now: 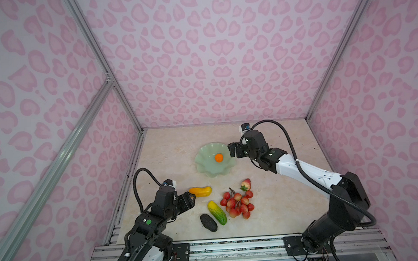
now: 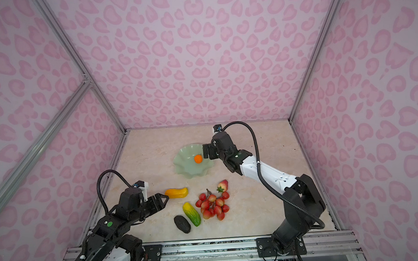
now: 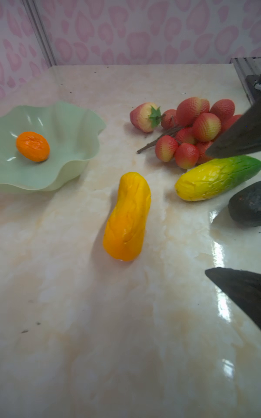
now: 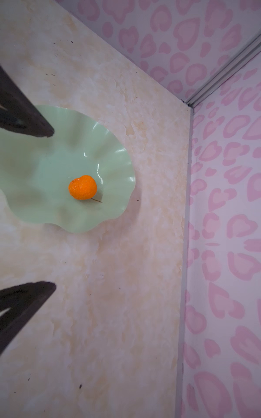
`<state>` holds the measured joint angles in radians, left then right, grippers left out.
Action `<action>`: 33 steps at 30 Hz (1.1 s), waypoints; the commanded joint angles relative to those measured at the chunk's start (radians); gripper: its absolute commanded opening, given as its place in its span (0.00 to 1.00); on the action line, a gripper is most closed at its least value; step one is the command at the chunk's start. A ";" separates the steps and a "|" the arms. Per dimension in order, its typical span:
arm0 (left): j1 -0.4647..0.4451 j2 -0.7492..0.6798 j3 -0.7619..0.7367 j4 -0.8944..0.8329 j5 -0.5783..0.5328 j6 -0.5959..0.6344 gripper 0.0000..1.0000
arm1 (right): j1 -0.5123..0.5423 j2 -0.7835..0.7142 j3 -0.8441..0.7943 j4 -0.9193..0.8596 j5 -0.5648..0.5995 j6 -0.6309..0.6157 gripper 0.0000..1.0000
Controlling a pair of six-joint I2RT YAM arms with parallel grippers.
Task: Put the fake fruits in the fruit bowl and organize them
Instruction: 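Grasp the dark avocado with the left gripper while the right gripper withdraws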
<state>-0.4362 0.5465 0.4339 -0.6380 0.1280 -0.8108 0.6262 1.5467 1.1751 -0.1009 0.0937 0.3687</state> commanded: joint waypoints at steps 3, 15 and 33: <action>-0.168 -0.040 -0.066 -0.033 -0.045 -0.206 0.77 | -0.042 -0.113 -0.118 0.058 0.064 0.038 0.99; -0.473 0.157 -0.067 0.089 -0.141 -0.324 0.84 | -0.115 -0.224 -0.262 0.063 0.049 0.089 0.99; -0.478 0.332 -0.077 0.249 -0.079 -0.251 0.46 | -0.140 -0.261 -0.295 0.031 0.060 0.089 0.99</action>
<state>-0.9154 0.8711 0.3527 -0.4122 0.0307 -1.0725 0.4889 1.2888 0.8871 -0.0605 0.1417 0.4530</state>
